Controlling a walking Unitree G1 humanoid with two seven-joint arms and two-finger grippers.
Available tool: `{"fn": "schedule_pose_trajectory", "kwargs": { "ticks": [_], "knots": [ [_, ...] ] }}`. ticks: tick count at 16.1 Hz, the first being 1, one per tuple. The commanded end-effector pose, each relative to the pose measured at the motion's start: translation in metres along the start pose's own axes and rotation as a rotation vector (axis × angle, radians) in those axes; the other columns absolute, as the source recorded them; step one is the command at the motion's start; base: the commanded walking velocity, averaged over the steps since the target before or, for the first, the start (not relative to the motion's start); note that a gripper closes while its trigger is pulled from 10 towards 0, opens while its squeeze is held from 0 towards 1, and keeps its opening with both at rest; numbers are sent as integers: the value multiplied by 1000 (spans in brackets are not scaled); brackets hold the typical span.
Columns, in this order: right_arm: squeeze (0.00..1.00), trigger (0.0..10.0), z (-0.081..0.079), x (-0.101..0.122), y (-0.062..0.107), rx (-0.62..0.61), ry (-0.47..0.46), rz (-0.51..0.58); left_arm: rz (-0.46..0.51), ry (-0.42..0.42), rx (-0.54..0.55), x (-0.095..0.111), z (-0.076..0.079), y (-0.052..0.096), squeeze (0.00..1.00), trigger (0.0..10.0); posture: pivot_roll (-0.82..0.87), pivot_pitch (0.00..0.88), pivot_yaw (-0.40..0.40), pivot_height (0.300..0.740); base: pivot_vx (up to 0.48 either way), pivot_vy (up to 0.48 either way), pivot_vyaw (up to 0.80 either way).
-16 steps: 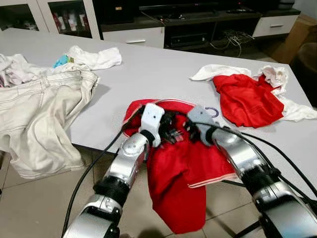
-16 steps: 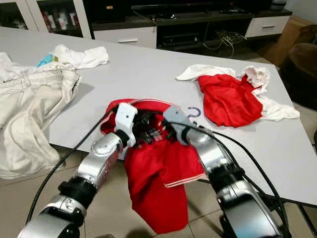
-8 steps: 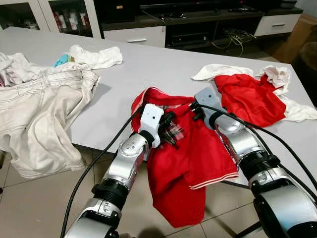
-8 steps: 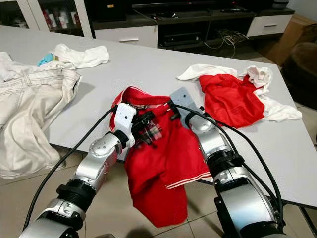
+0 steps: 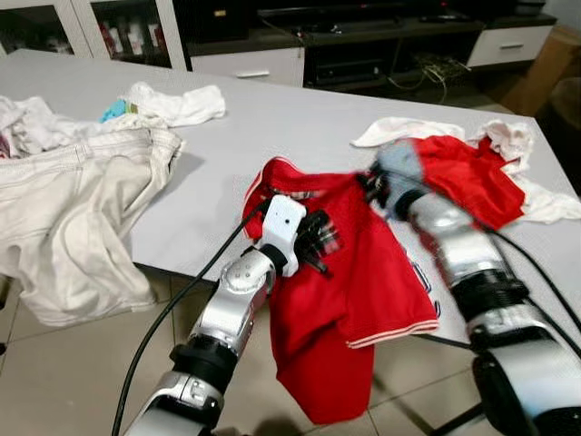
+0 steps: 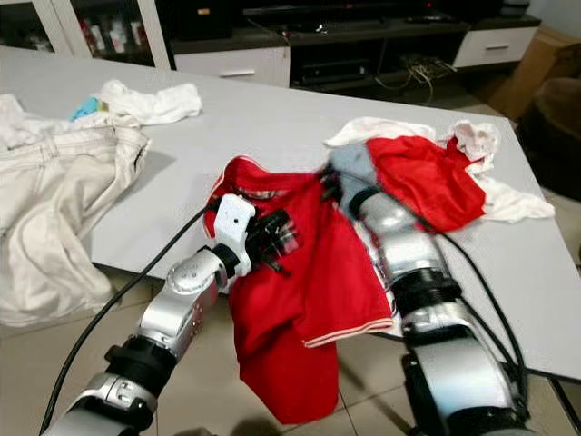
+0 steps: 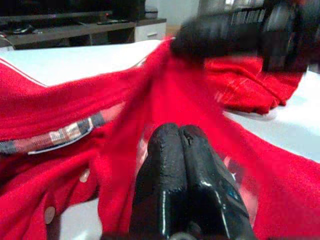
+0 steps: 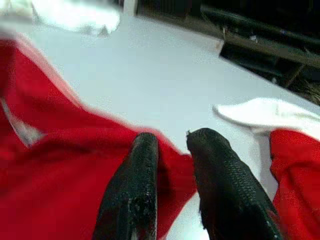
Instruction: Hang hanger
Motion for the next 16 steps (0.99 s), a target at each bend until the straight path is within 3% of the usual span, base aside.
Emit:
{"fn": "schedule_pose_trajectory", "kwargs": {
  "ticks": [1, 3, 4, 7, 10, 13, 16],
  "knots": [
    [0, 10000, 14, 19, 14, 3, -98, 84, -15, -24, -28, -1, 5, -1, 0, 10000, -95, 0, 16, 740, 0, 0, 0],
    [0, 10000, 21, 27, 26, 3, -144, 125, -26, -34, -42, -3, 8, -1, 0, 10000, -101, 0, 20, 740, 0, 0, 0],
    [0, 10000, 30, 34, 39, 9, -174, 145, -41, -41, -56, -5, 10, 0, 0, 10000, -109, 0, 24, 740, 0, 0, 0],
    [0, 10000, 27, 34, 53, 85, -162, 114, -54, -50, -70, -8, 13, 0, 0, 10000, -111, 0, 26, 740, 0, 0, 0],
    [0, 10000, 1, 3, 84, 357, -92, -76, -59, -58, -72, -8, 13, 0, 0, 10000, -106, 0, 20, 740, 0, 0, 0],
    [0, 10000, -23, -34, 114, 536, -67, -257, -68, -48, -50, -10, 9, 1, 0, 10000, -101, 0, 12, 740, 0, 0, 0],
    [0, 10000, -33, -52, 112, 536, -38, -354, -64, -48, -48, -8, 9, 0, 0, 10000, -101, 0, 13, 740, 0, 0, 0]
  ]
}}
Point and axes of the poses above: a point about 5 cm out from each wrist's last joint towards the gripper, its own y axis pointing back from the gripper into the wrist, its own x axis along the axis of the wrist's last joint, z = x × y, the point moved 2 cm from there along -y, pointing out of the wrist towards the gripper, and after that the axes turned 9 degrees about -y, right-handed, at the moved point
